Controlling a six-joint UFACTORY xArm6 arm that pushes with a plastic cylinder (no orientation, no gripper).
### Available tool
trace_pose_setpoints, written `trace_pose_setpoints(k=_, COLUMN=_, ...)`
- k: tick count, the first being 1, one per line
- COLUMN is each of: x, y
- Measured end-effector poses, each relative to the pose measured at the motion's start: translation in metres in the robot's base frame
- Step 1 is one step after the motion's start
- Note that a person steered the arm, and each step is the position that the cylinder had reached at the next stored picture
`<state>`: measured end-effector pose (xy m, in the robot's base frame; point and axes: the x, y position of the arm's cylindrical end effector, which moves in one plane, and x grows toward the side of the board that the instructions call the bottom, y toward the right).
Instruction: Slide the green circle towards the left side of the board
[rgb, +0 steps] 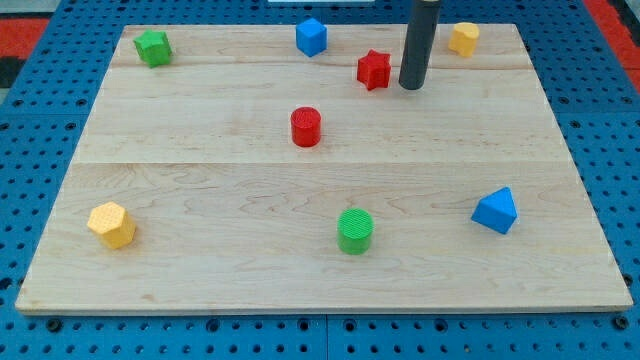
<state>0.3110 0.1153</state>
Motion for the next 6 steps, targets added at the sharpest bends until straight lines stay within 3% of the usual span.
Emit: trace_pose_setpoints(k=6, x=0.019, y=-0.049)
